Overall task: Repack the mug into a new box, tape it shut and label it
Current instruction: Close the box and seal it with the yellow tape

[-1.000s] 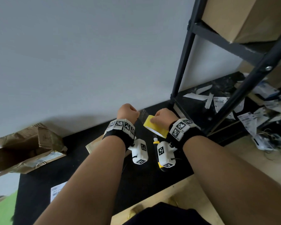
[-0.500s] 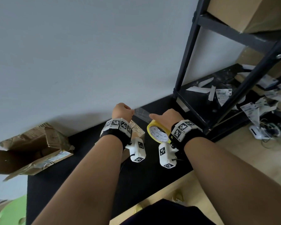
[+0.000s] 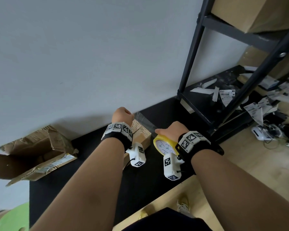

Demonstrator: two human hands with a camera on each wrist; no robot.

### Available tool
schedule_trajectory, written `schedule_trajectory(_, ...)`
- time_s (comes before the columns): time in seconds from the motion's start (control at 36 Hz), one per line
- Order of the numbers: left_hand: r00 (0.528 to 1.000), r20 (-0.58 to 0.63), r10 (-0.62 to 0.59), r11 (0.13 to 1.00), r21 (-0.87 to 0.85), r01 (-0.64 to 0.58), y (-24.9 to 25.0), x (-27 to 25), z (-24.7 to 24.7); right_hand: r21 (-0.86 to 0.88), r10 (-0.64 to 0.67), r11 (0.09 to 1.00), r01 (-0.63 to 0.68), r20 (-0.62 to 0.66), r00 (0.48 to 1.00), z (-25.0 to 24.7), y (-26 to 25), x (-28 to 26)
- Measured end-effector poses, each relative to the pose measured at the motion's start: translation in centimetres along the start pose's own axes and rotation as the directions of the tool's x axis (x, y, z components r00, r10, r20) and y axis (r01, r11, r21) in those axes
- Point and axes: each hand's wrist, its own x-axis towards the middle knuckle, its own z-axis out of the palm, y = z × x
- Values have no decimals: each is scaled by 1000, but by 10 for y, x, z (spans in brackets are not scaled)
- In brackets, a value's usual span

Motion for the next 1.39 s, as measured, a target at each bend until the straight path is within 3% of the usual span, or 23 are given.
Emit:
schedule_trajectory(0.17, 1000, 2, 12, 1000, 20, -12, -12, 7, 0, 65, -61, 996, 61, -8, 998, 6, 2, -4)
schedule_trajectory(0.25, 1000, -9, 10, 999, 33, -10, -15, 11, 3, 14, -93, 996, 93, 11, 996, 12, 0, -3)
schedule_trajectory(0.42, 1000, 10, -12, 998, 69, 11, -20, 25, 7, 119, -36, 992, 40, -35, 999, 19, -8, 5)
schedule_trajectory(0.89, 978, 182, -97, 988, 137, 72, -27, 36, 17, 70, 25, 997, -25, -6, 1000, 32, -8, 14)
schedule_trajectory(0.97, 959, 229, -168, 985, 14, 170, -21, 30, 12, 71, 47, 996, -47, -3, 999, 35, -7, 11)
schedule_trajectory(1.0, 961, 252, -116, 982, 177, 72, -24, 28, 13, 73, 47, 996, -47, -1, 999, 36, -7, 12)
schedule_trajectory(1.03, 958, 257, -129, 968, 243, 65, -25, 28, 14, 74, 42, 996, -42, 2, 999, 37, -7, 13)
schedule_trajectory(1.11, 925, 265, -271, 962, 102, 252, -23, 40, 13, 90, 31, 995, -30, -7, 999, 41, -5, 17)
schedule_trajectory(1.19, 900, 286, -328, 943, 163, 291, -24, 43, 14, 93, 23, 995, -22, -9, 1000, 42, -2, 22)
schedule_trajectory(1.31, 958, 192, -214, 973, 131, 191, -33, 33, 19, 103, 17, 994, -19, 16, 1000, 42, -1, 23)
schedule_trajectory(1.36, 966, 104, -236, 971, 0, 237, -36, 31, 24, 105, 10, 994, -12, 21, 1000, 42, -1, 22)
schedule_trajectory(1.39, 982, 61, -180, 984, 19, 179, -35, 30, 24, 106, 5, 994, -7, 21, 1000, 42, 0, 22)
